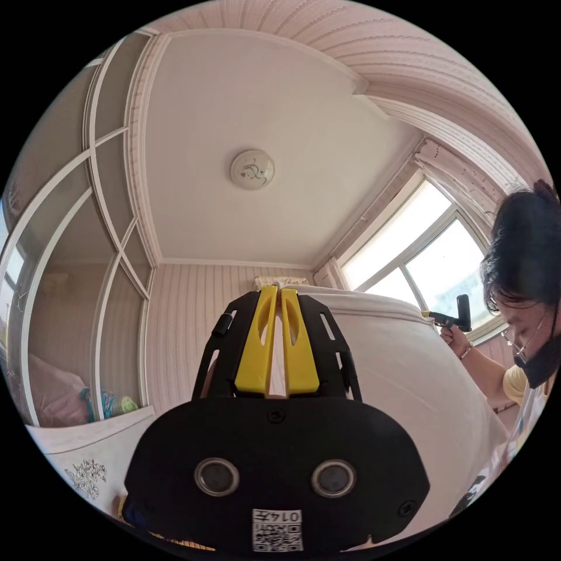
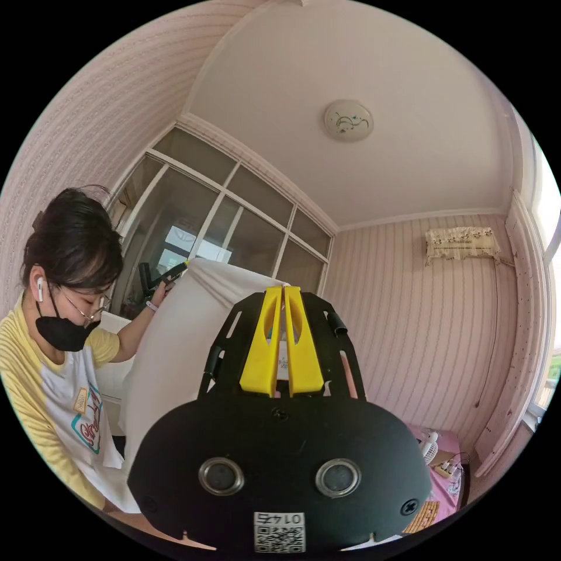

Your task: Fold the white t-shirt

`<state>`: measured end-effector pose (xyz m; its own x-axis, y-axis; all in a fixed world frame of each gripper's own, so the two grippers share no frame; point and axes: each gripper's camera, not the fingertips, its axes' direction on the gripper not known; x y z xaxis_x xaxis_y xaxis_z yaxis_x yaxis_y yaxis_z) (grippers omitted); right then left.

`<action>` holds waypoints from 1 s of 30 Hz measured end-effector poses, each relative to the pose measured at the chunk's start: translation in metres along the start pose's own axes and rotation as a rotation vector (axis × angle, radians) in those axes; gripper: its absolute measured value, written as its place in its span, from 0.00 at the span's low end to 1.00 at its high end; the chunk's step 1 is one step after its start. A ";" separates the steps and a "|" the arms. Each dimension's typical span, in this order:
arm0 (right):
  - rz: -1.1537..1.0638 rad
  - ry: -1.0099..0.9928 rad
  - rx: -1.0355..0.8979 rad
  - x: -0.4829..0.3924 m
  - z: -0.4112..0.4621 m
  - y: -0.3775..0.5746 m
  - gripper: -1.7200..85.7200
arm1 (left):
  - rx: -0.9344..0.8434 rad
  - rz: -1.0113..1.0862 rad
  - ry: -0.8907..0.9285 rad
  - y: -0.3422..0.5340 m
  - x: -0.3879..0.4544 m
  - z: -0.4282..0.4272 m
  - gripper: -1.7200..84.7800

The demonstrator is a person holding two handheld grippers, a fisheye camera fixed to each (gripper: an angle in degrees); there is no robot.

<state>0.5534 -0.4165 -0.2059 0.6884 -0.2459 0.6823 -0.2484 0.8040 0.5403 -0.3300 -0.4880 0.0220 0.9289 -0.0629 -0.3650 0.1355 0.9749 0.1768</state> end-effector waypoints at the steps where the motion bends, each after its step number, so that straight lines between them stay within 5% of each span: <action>1: 0.030 0.001 -0.042 0.007 0.014 0.005 0.02 | -0.088 -0.051 -0.015 0.011 -0.012 0.017 0.01; 3: 0.178 -0.006 -0.191 0.043 0.068 0.039 0.02 | -0.231 -0.134 -0.048 0.039 -0.032 0.047 0.01; 8: 0.562 -0.031 -0.181 0.123 0.128 0.093 0.02 | -0.582 -0.324 -0.165 0.118 -0.075 0.133 0.01; 11: 0.676 -0.100 0.036 0.151 0.128 0.069 0.02 | -0.522 -0.276 -0.192 0.097 -0.076 0.155 0.01; 14: 0.495 -0.108 0.197 0.142 0.115 0.020 0.02 | -0.331 -0.215 -0.138 0.052 -0.073 0.157 0.01; 21: 0.290 -0.148 0.101 0.120 0.114 0.070 0.02 | -0.240 -0.105 -0.011 0.069 -0.071 0.142 0.01; 25: 0.421 -0.173 -0.112 0.128 0.134 0.189 0.02 | -0.470 -0.210 0.046 0.185 -0.082 0.132 0.01; 30: 0.904 -0.124 -0.443 0.133 0.161 0.414 0.03 | -0.967 -0.473 0.023 0.377 -0.086 0.111 0.01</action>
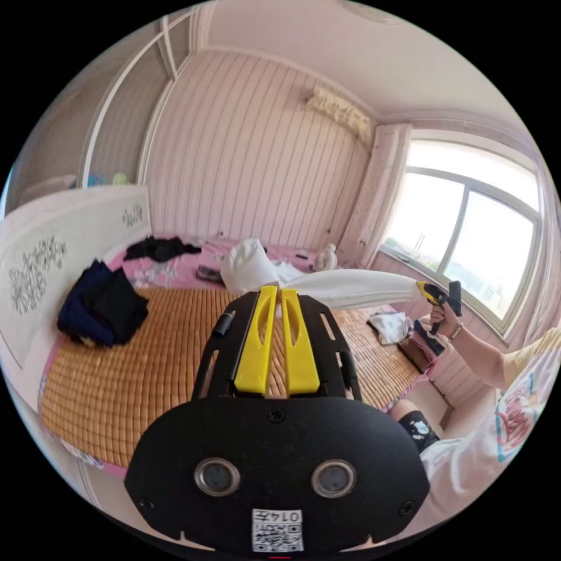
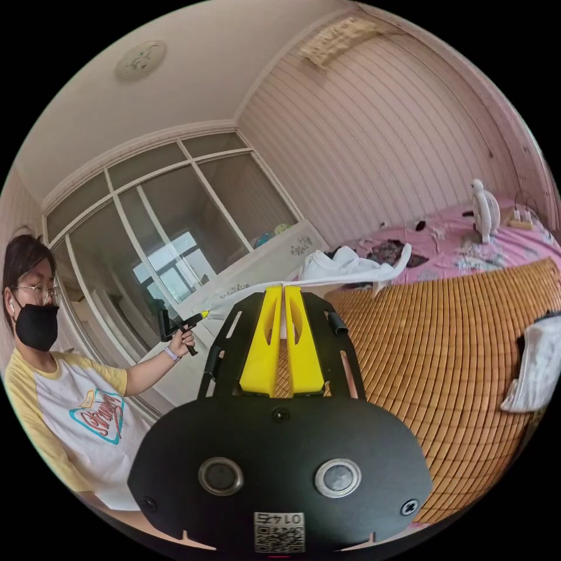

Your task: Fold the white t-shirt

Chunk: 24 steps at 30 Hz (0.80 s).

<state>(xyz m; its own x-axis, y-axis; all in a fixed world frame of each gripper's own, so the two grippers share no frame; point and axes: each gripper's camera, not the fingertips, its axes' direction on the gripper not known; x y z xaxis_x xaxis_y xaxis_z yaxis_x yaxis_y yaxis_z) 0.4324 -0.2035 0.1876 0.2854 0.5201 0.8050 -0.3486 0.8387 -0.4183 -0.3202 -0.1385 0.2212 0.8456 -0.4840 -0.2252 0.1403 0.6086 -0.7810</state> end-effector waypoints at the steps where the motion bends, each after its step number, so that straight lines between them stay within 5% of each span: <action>1: 0.051 0.009 -0.027 0.014 0.010 0.012 0.03 | -0.105 -0.059 -0.018 0.027 -0.013 0.029 0.01; 9: 0.533 0.179 -0.267 0.131 0.088 0.104 0.03 | -0.412 -0.349 -0.095 0.102 -0.060 0.114 0.01; 24: 0.436 0.591 -0.512 0.153 0.157 0.060 0.09 | -0.631 -0.339 -0.052 0.052 -0.059 0.241 0.07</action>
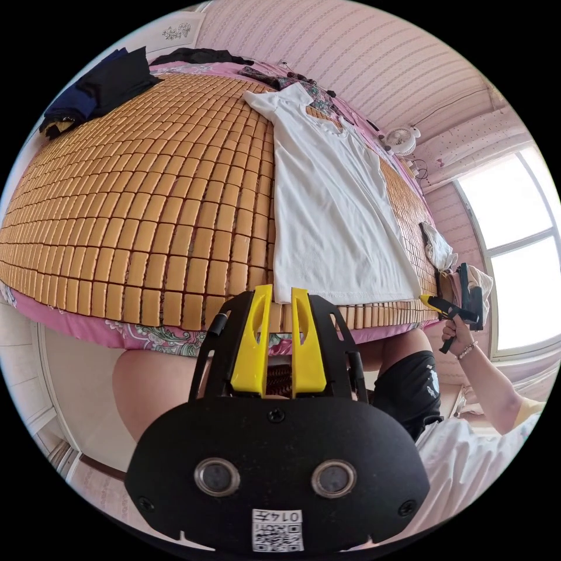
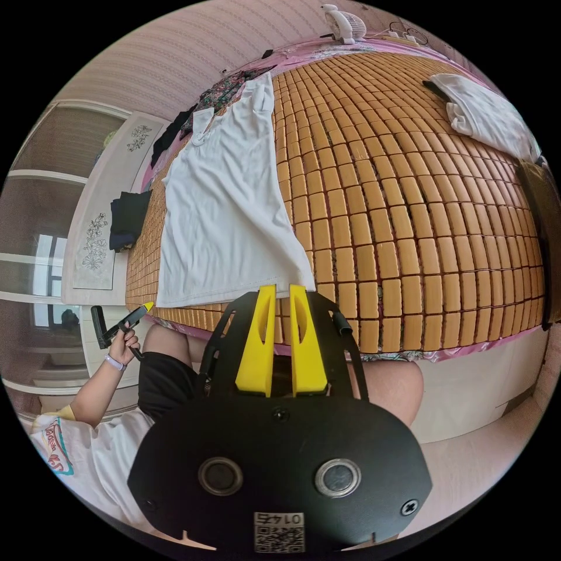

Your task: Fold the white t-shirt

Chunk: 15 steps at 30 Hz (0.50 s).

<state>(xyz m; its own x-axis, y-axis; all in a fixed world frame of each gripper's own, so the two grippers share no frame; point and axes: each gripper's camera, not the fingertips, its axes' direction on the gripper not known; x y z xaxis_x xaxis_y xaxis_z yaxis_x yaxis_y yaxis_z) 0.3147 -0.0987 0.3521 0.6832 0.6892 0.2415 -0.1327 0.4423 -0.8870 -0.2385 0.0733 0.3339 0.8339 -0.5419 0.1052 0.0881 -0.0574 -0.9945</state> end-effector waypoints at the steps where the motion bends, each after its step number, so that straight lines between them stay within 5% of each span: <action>1: -0.002 0.007 0.001 -0.001 0.001 -0.002 0.10 | -0.023 0.016 -0.024 -0.010 0.005 0.007 0.07; 15: 0.020 0.171 0.129 -0.024 0.020 -0.023 0.12 | -0.105 0.043 -0.173 -0.054 0.004 0.012 0.03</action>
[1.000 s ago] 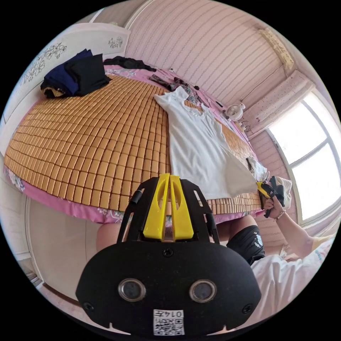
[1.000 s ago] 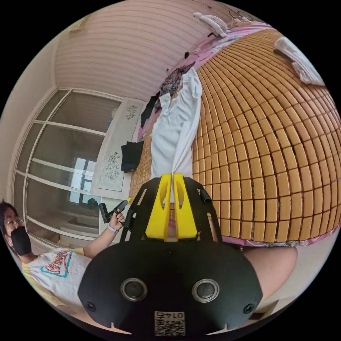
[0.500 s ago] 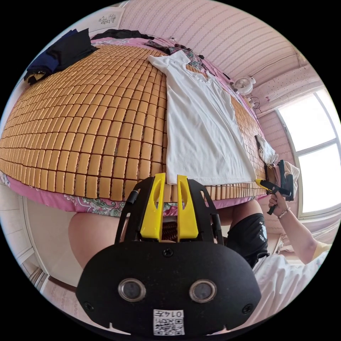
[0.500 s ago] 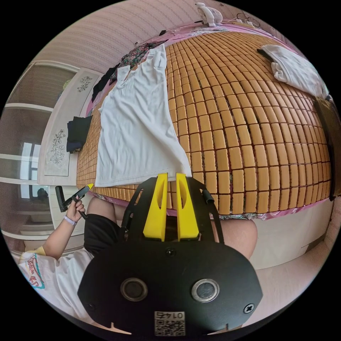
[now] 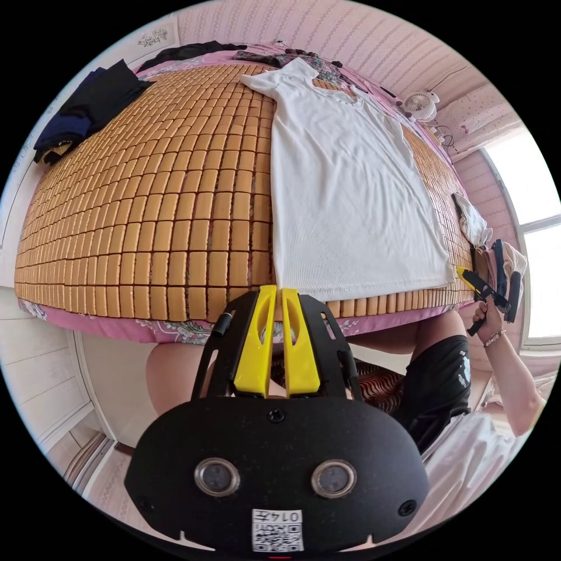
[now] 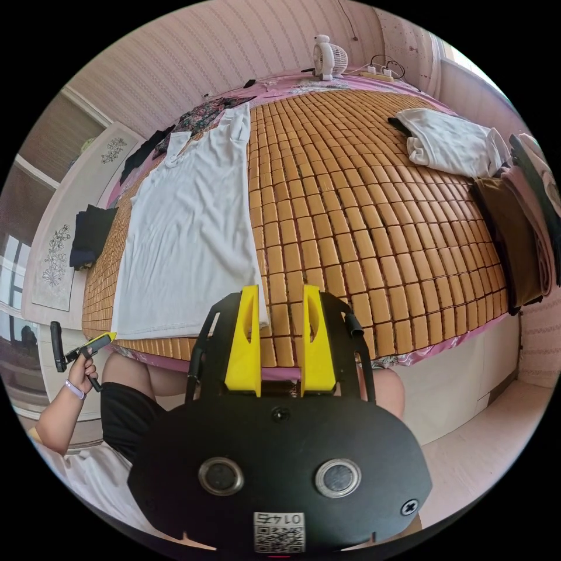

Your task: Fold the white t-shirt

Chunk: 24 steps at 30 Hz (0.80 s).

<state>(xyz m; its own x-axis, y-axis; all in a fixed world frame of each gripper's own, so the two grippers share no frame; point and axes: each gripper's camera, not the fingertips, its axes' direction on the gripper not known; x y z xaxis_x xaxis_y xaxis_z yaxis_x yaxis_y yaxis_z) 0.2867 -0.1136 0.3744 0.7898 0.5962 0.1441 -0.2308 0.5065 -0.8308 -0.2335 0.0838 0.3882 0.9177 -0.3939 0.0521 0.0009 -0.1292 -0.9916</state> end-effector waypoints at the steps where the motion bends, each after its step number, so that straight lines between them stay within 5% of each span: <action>1: 0.001 -0.011 -0.022 -0.001 0.004 0.000 0.12 | 0.006 -0.012 0.016 0.001 -0.003 0.000 0.02; 24: 0.074 -0.221 -0.127 0.028 -0.010 0.062 0.03 | -0.042 0.016 -0.013 0.019 -0.009 0.006 0.03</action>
<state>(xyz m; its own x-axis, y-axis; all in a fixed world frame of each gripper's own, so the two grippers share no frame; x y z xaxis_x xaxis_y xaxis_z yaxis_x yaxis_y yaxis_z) 0.2999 -0.0715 0.3219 0.6271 0.7573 0.1822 -0.1995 0.3822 -0.9023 -0.2390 0.0907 0.3680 0.9227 -0.3841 0.0344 -0.0305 -0.1616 -0.9864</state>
